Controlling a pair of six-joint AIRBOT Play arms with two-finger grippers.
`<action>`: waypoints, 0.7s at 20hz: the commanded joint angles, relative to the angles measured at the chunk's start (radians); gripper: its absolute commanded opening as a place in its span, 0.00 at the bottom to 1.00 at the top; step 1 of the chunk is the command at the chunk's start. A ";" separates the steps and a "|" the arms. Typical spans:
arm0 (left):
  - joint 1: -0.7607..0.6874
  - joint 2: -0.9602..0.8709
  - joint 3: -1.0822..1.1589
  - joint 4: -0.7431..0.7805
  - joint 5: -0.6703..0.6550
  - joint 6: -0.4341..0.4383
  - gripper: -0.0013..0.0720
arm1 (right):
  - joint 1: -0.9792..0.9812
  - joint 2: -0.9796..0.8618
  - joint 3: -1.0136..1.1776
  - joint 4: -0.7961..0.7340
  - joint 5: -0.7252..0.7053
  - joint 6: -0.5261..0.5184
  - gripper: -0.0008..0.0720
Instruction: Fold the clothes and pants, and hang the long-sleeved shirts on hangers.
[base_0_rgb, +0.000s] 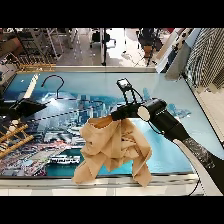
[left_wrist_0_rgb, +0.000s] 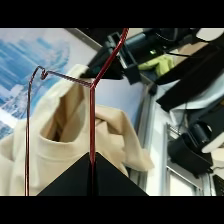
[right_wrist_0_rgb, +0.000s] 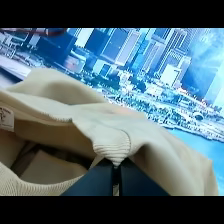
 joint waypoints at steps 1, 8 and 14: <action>-0.016 -0.007 0.000 0.011 -0.034 -0.073 0.03 | -0.003 -0.009 0.001 -0.007 -0.073 0.051 0.04; -0.066 -0.009 -0.001 0.038 -0.033 -0.091 0.03 | -0.003 -0.012 0.001 -0.005 -0.101 0.063 0.04; -0.137 -0.078 -0.001 0.038 -0.027 -0.116 0.03 | 0.003 -0.008 0.001 0.028 -0.101 0.062 0.04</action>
